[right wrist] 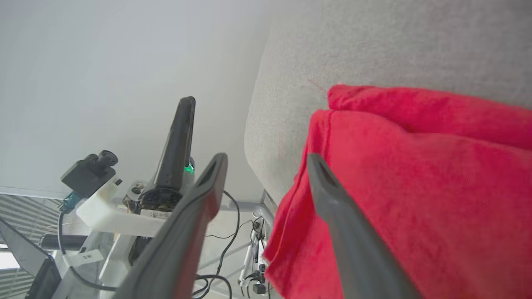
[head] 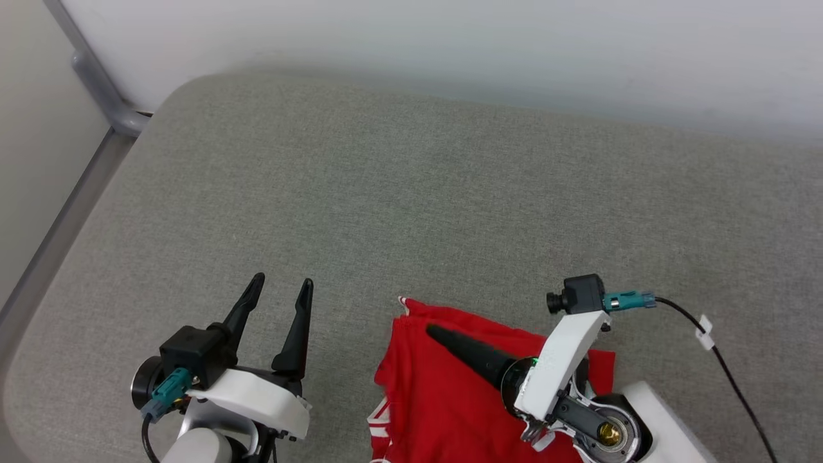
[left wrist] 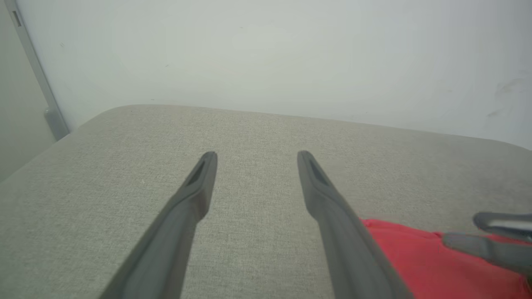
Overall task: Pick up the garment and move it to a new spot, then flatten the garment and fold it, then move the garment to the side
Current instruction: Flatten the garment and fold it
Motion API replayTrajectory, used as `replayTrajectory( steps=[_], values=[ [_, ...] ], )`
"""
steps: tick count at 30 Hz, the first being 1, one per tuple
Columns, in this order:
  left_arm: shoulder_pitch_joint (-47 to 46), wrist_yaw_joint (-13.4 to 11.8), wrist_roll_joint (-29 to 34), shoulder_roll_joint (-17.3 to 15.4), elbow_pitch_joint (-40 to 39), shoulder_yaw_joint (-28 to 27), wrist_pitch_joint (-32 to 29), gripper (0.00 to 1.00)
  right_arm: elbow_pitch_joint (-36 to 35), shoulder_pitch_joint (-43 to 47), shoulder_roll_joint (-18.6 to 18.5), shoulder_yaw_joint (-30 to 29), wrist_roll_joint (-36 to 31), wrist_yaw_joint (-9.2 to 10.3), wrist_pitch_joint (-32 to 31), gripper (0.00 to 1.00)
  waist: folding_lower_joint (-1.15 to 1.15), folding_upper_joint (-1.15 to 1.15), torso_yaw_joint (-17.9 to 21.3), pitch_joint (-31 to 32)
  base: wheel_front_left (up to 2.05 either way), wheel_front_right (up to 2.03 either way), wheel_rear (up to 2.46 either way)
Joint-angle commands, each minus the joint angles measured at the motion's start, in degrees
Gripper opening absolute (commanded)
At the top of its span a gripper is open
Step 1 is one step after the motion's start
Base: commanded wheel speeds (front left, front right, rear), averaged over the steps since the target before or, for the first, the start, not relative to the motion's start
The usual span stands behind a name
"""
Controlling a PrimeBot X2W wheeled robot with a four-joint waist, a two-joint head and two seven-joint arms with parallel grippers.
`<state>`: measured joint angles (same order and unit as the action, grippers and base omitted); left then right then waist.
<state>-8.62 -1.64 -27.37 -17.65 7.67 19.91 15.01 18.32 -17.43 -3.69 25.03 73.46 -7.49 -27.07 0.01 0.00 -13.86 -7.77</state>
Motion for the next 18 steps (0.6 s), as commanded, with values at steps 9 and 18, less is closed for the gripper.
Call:
replayTrajectory(
  steps=[9,18],
  values=[
    [1.8,0.0,1.3,0.7,1.1,-1.7,0.2,1.00,-0.1,1.3,-7.4,-0.8,-25.4,0.01,18.0,1.00,-0.01,0.00,4.3,3.5,0.00,0.00,0.00],
    [4.4,-1.6,1.6,0.2,1.2,-3.8,0.2,1.00,-1.8,8.8,-6.9,-17.4,-45.3,0.01,23.5,1.00,-0.01,0.00,8.6,6.4,0.00,0.00,0.00]
  ],
)
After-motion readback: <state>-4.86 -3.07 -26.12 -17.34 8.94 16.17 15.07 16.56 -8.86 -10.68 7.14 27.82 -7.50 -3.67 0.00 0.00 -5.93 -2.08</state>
